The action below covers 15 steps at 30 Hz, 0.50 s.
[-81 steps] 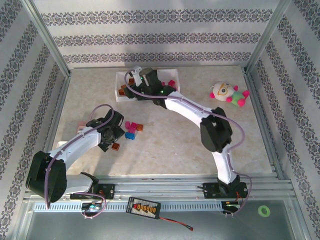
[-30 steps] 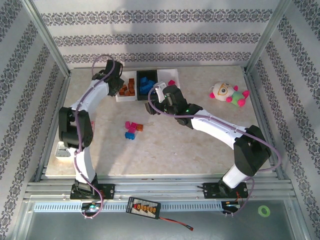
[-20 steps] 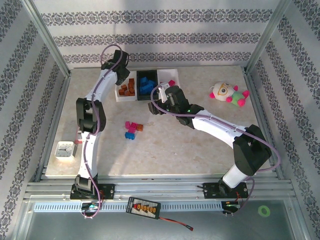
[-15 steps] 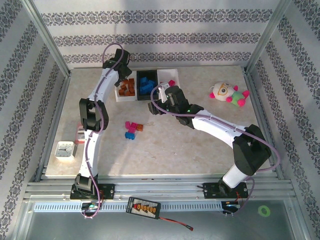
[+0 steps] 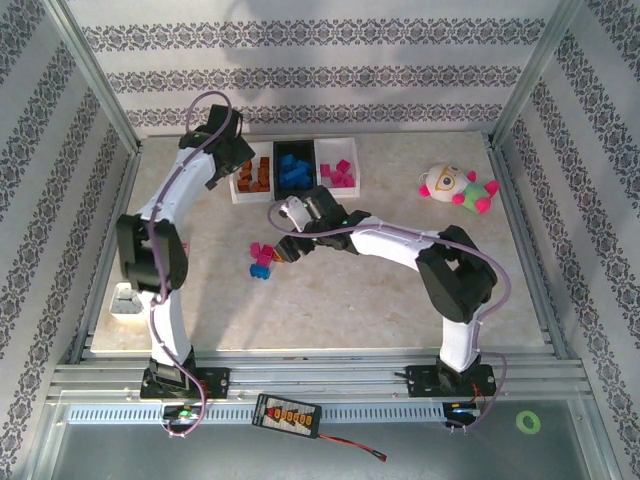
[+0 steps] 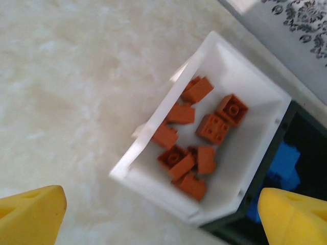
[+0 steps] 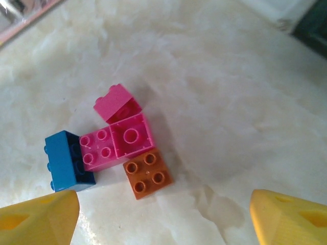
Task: Sort the legos into containers by color
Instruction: Pick up the lego from the center of the table.
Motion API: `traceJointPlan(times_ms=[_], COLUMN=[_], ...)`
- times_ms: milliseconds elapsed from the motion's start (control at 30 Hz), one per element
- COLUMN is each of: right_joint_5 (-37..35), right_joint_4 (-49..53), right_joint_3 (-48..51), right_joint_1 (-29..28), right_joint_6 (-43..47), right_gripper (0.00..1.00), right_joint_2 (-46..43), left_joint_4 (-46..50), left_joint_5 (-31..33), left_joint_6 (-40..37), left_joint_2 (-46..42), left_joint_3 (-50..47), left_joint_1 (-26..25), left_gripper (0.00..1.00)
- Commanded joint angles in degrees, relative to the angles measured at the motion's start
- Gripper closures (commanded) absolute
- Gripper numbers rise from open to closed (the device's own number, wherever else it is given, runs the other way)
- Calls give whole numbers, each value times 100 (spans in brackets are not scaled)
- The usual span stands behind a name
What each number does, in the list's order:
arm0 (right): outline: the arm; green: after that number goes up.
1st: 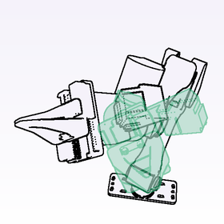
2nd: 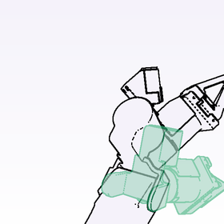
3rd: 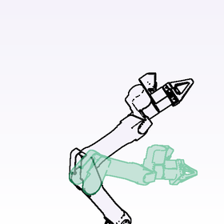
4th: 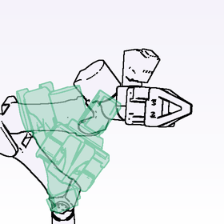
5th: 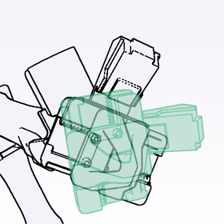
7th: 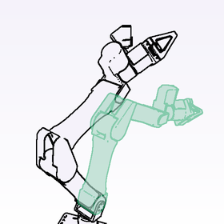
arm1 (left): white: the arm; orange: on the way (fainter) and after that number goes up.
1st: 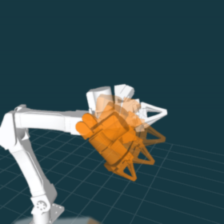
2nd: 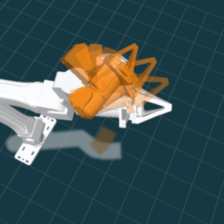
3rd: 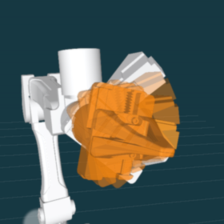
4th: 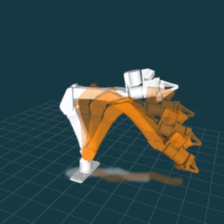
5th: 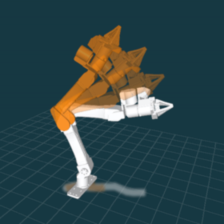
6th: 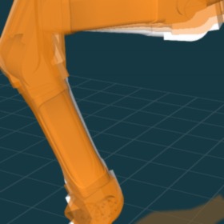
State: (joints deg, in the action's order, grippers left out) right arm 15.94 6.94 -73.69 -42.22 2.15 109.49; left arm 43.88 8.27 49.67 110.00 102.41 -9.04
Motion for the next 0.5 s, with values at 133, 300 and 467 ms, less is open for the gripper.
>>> traceJointPlan(times_ms=[133, 300, 467], right_joint_5=[89, -91, -139], right_joint_4=[529, 536, 566], right_joint_3=[-614, -845, -928], right_joint_1=[-219, -278, -322], right_joint_6=[933, 1002, 1024], right_gripper=[19, 32, 51], right_joint_2=[867, 1225, 1379], left_joint_4=[-626, -638, -629], left_joint_5=[123, 316, 315], left_joint_6=[46, 259, 420], left_joint_2=[-1528, -2266, -2625], left_joint_3=[-2239, -3177, -3682], left_joint_1=[22, 141, 166], left_gripper=[3, 3, 3])
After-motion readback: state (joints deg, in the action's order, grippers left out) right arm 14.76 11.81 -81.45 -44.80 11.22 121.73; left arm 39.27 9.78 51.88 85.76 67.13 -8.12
